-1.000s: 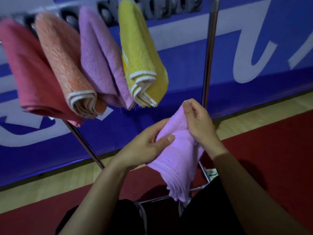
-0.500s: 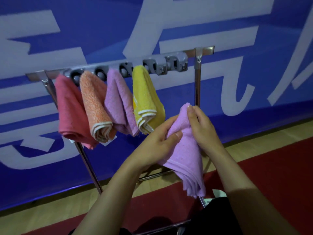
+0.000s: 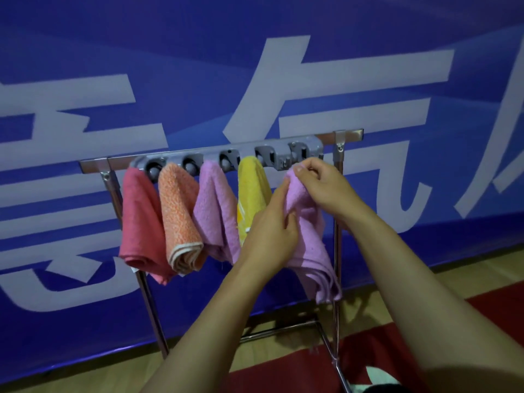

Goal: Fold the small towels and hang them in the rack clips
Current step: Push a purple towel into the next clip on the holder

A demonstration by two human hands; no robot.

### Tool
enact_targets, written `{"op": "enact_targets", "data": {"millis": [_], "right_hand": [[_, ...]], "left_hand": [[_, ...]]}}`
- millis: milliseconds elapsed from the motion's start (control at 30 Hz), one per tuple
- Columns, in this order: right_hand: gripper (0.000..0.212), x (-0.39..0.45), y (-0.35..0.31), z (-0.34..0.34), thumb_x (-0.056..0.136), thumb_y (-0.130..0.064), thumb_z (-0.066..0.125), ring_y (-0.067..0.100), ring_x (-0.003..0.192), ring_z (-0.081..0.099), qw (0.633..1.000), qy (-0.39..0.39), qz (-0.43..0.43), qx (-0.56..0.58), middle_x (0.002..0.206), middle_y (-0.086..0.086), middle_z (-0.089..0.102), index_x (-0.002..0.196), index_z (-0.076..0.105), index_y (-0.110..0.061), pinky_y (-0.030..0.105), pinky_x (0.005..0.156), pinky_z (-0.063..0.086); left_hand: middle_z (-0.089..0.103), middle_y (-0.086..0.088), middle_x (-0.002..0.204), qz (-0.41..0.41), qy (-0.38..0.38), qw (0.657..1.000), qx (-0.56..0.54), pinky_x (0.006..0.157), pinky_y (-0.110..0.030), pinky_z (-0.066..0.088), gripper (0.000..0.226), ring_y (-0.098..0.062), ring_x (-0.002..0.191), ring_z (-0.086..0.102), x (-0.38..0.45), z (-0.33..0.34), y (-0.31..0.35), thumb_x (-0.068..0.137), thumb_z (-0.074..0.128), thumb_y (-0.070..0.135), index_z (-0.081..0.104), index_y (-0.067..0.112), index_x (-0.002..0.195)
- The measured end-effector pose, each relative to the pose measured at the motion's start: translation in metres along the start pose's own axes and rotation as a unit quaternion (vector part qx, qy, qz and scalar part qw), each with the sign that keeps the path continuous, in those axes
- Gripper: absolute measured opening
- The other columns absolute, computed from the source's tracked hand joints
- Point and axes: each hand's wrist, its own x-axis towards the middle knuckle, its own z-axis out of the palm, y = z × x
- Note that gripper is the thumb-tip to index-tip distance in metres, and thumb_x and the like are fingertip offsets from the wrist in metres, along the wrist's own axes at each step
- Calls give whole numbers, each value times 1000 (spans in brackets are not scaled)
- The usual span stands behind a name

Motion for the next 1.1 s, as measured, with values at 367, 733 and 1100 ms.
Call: {"op": "enact_targets", "data": {"millis": [367, 733, 1100], "right_hand": [[14, 80, -10, 1, 102, -23, 55, 17, 90, 63, 980, -7, -105, -170, 92, -1, 69, 92, 64, -20, 33, 84, 49], [16, 91, 12, 2, 90, -29, 61, 29, 91, 56, 933, -10, -177, -314, 97, 6, 53, 102, 68, -21, 35, 81, 47], [33, 80, -29, 7, 88, -43, 52, 32, 86, 62, 856, -80, -149, -488, 84, 9, 67, 82, 70, -16, 37, 75, 52]], "left_hand": [[68, -26, 109, -23, 11, 992, 125, 61, -43, 41, 80, -41, 82, 65, 48, 12, 17, 107, 41, 15, -14, 20, 165], [62, -29, 132, -64, -49, 987, 136, 69, -41, 41, 86, -43, 97, 66, 72, 32, -7, 107, 44, 15, -23, 13, 161], [58, -35, 136, -140, -54, 982, 115, 90, -51, 47, 70, -51, 118, 60, 72, 61, -29, 107, 41, 12, 1, -2, 163]]}}
